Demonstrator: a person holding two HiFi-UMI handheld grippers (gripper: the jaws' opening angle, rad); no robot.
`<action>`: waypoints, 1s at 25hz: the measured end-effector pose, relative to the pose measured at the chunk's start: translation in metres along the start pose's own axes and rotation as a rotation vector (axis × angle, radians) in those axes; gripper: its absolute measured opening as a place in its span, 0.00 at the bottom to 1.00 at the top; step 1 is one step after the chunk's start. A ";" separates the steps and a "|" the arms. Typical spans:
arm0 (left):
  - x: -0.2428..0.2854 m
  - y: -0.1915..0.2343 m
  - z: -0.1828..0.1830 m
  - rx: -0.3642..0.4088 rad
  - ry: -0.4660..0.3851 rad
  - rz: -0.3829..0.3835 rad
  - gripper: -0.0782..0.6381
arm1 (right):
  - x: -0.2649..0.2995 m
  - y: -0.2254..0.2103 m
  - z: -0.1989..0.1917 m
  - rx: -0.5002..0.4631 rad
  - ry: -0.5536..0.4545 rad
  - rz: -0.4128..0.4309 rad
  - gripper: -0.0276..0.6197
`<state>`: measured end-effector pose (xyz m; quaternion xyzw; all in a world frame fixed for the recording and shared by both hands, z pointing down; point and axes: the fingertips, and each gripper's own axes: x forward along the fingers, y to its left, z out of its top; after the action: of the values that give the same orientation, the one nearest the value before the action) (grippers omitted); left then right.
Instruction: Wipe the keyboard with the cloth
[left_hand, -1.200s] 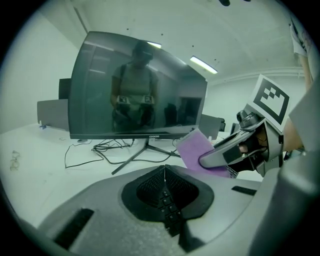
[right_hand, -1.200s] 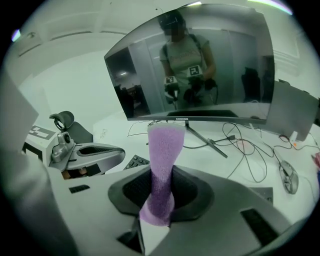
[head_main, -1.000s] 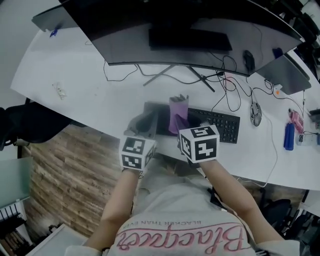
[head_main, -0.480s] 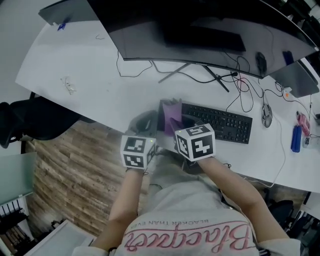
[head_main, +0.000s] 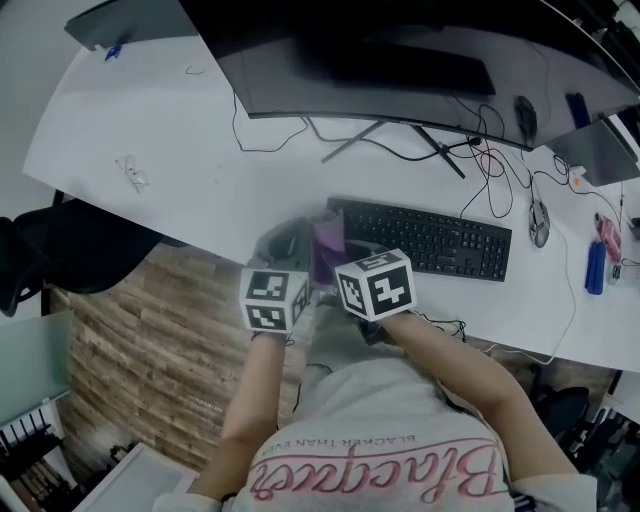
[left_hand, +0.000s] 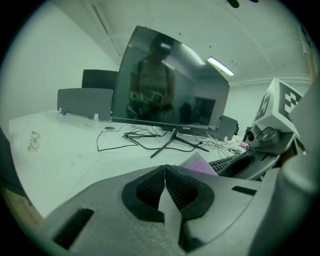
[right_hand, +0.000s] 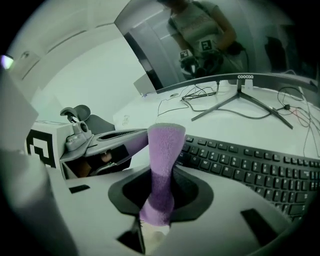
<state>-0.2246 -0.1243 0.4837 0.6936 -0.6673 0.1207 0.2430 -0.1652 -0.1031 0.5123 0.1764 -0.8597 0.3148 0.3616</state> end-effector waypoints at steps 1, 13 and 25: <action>0.002 0.000 -0.001 0.001 0.002 -0.006 0.12 | 0.003 0.002 -0.002 0.002 0.007 0.002 0.17; 0.013 -0.001 -0.010 0.011 0.029 -0.055 0.12 | 0.018 -0.012 -0.016 0.033 0.045 -0.051 0.18; 0.021 -0.018 -0.010 0.020 0.029 -0.074 0.12 | 0.007 -0.025 -0.022 0.035 0.042 -0.070 0.18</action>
<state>-0.2040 -0.1379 0.4993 0.7184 -0.6363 0.1284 0.2502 -0.1448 -0.1076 0.5396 0.2062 -0.8396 0.3206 0.3871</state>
